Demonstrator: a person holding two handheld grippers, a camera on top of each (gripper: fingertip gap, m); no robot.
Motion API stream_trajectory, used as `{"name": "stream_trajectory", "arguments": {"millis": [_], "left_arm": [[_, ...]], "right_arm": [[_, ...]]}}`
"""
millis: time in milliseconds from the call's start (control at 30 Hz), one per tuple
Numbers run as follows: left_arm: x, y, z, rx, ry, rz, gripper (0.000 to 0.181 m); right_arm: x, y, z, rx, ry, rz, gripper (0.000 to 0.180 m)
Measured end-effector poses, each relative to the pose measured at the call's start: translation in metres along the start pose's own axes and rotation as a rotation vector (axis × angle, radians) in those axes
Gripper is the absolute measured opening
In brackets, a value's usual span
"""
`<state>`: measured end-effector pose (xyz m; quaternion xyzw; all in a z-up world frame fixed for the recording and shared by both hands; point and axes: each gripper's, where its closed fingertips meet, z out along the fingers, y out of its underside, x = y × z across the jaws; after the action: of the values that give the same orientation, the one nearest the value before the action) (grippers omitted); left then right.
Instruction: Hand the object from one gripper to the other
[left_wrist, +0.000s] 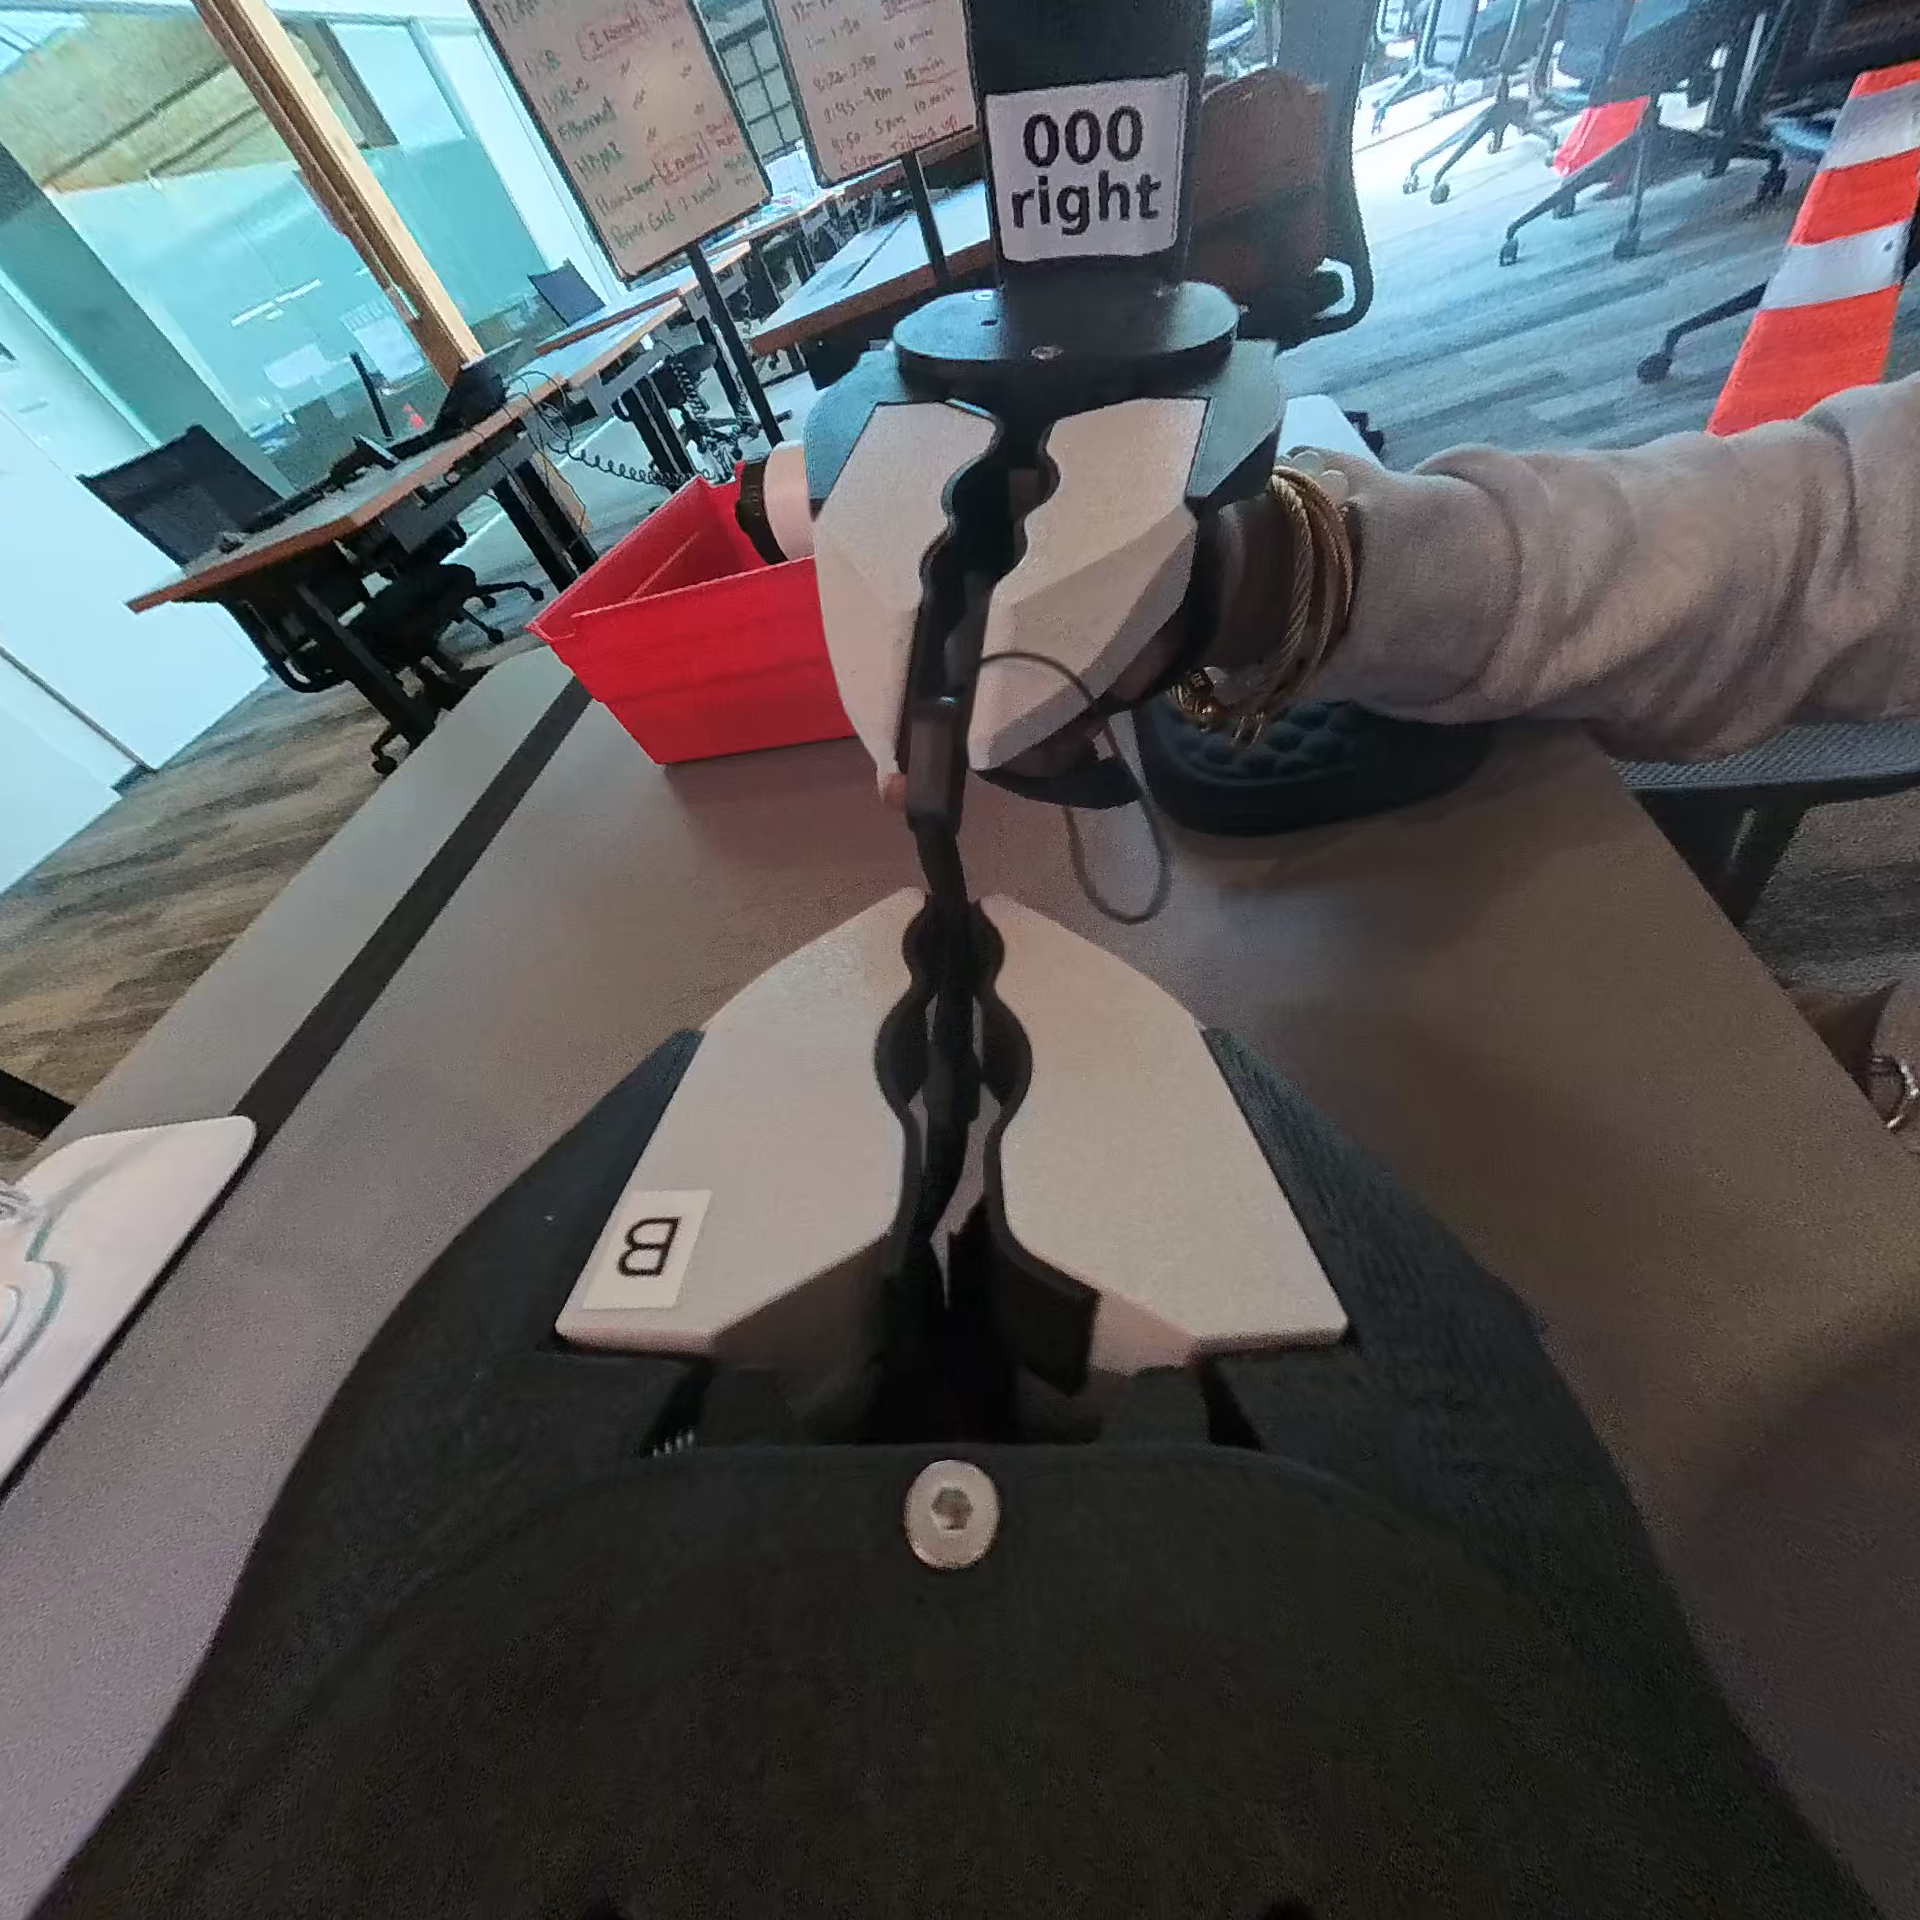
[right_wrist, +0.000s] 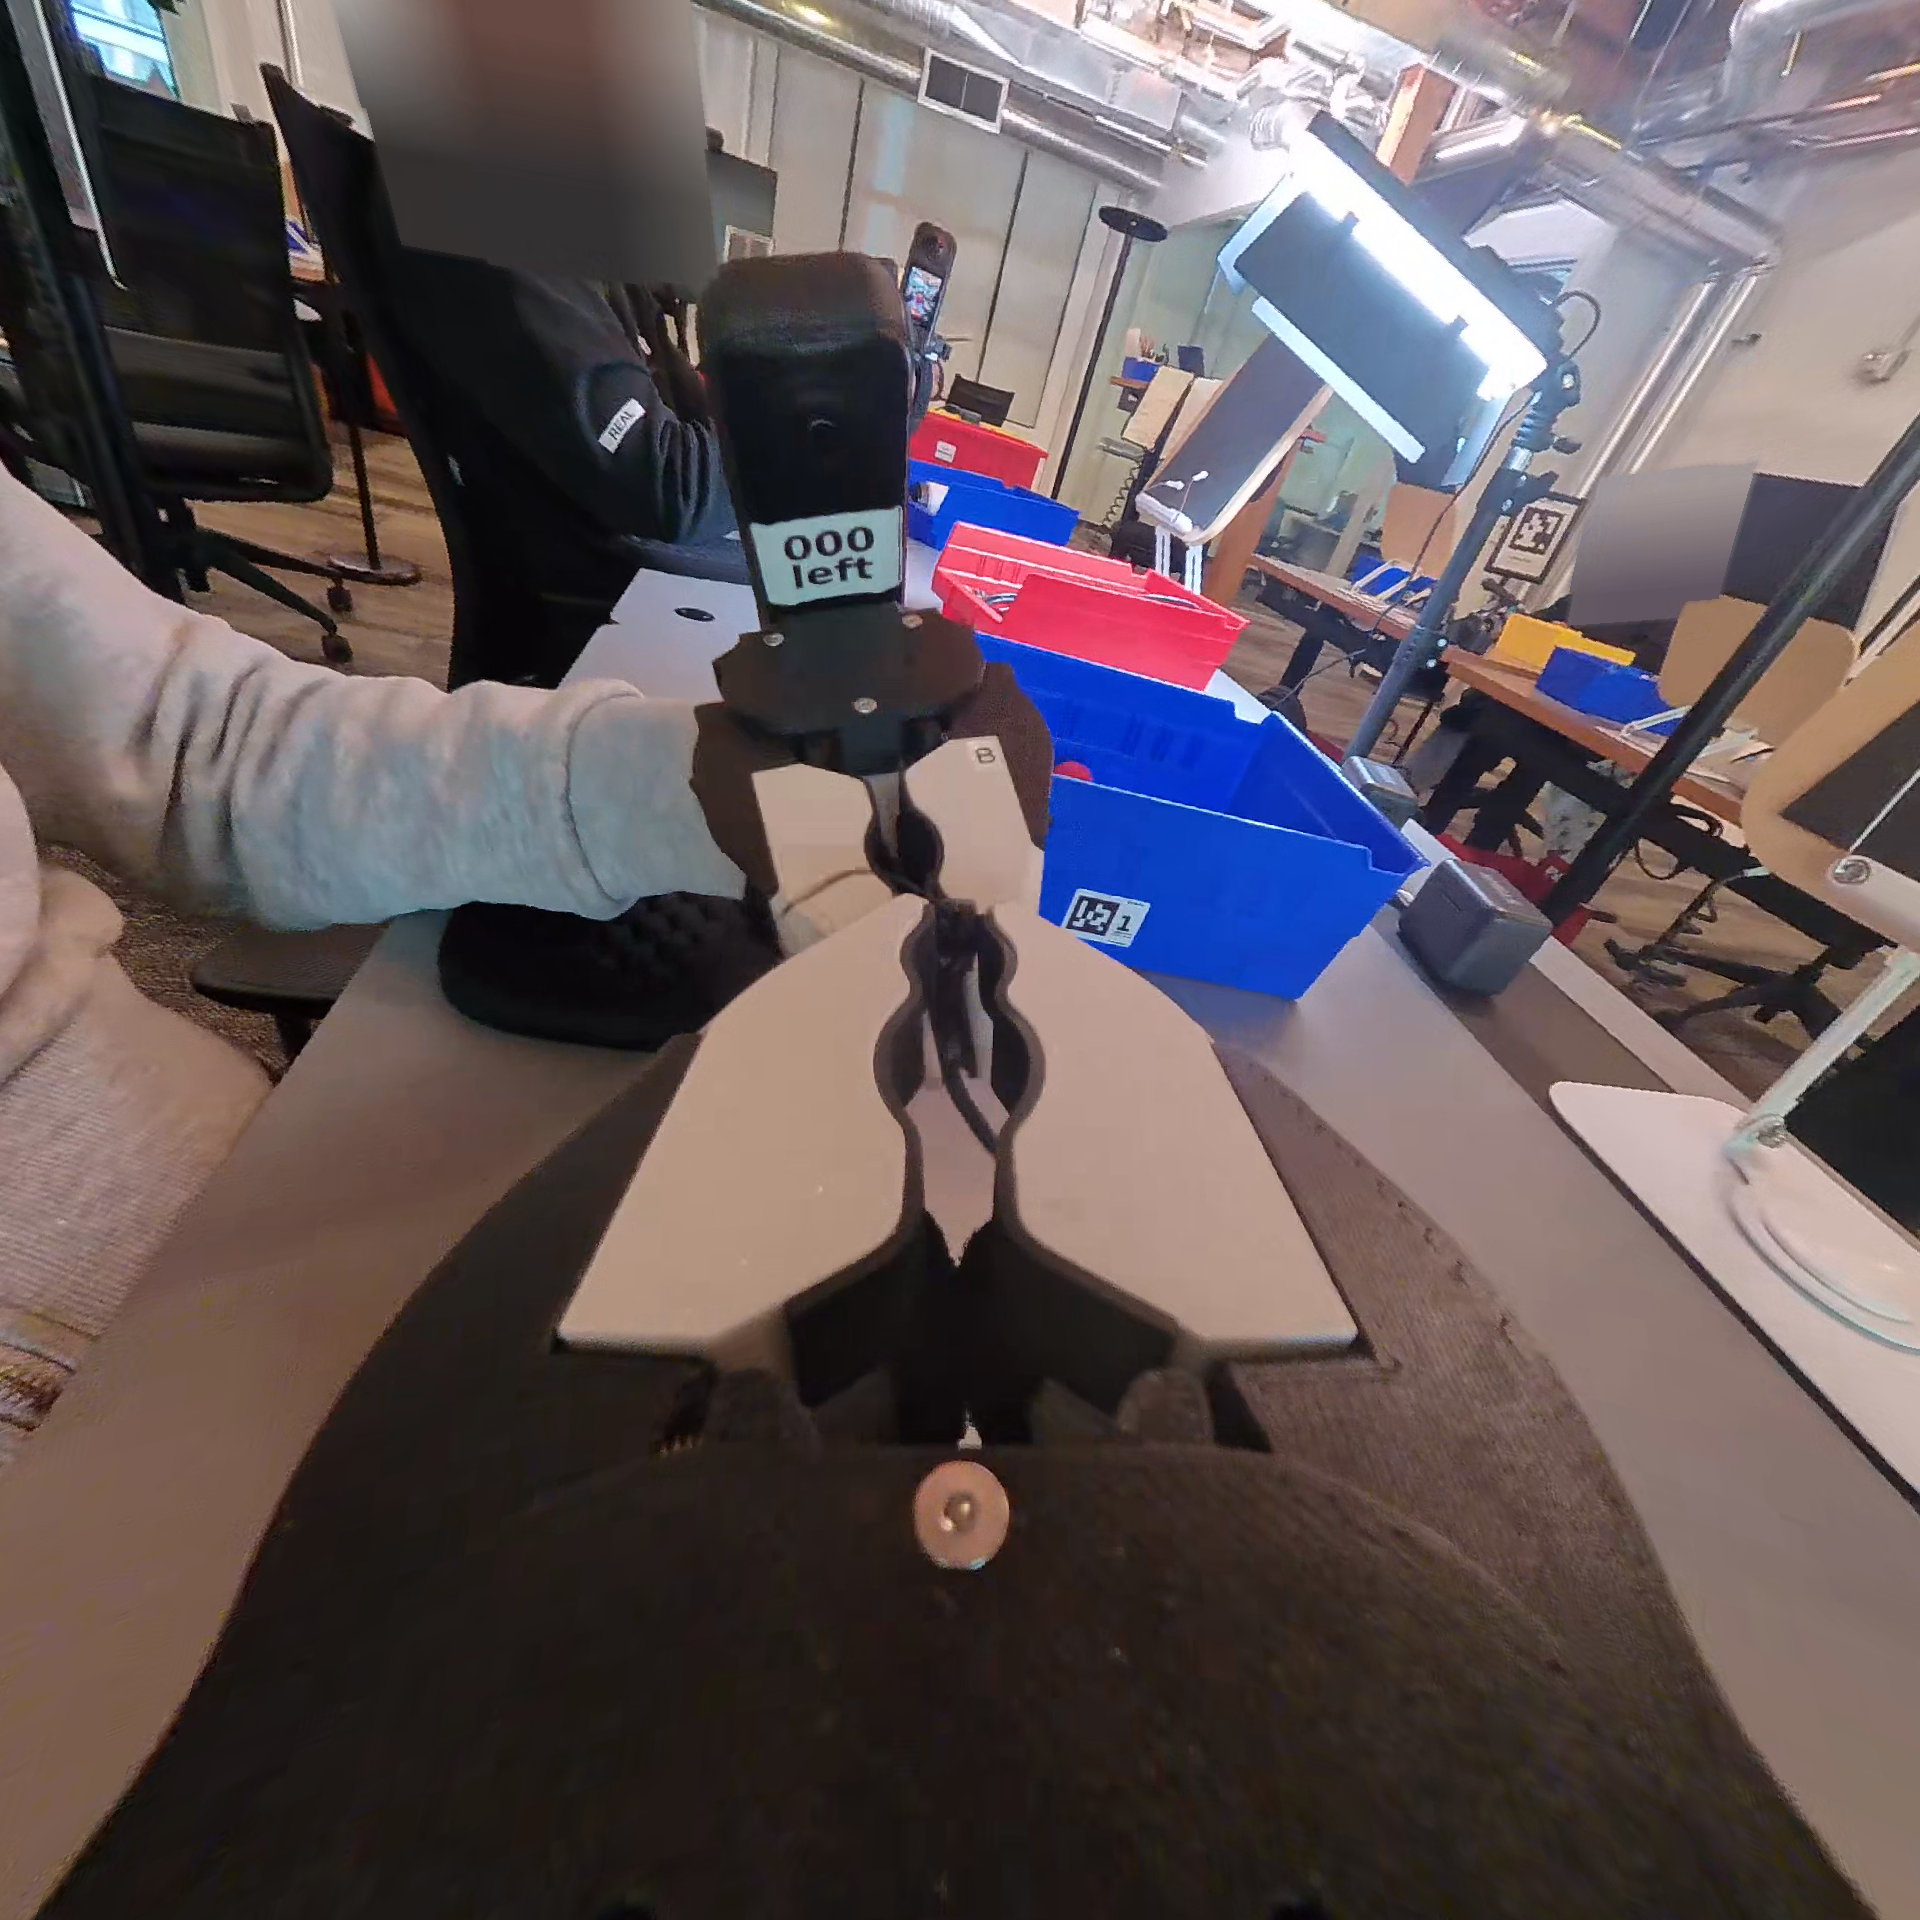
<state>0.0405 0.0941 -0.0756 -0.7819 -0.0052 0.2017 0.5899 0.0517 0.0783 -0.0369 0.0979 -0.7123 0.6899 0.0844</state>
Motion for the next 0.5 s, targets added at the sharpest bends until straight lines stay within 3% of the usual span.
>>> {"name": "stream_trajectory", "arguments": {"millis": [100,200,333,500], "left_arm": [[0.001,-0.005,-0.002,0.040,0.043,-0.090,0.003],[-0.007,-0.021,-0.011,0.158,0.039,-0.197,0.003],[-0.022,-0.042,-0.028,0.351,0.030,-0.327,0.003],[-0.026,-0.048,-0.031,0.427,0.031,-0.387,0.003]], "right_arm": [[0.001,-0.003,0.000,0.030,-0.004,0.044,0.008],[0.006,-0.009,-0.002,0.093,-0.009,0.152,0.027],[0.014,-0.006,-0.003,0.118,-0.038,0.335,0.038],[0.003,0.009,0.014,0.074,-0.100,0.396,0.033]]}}
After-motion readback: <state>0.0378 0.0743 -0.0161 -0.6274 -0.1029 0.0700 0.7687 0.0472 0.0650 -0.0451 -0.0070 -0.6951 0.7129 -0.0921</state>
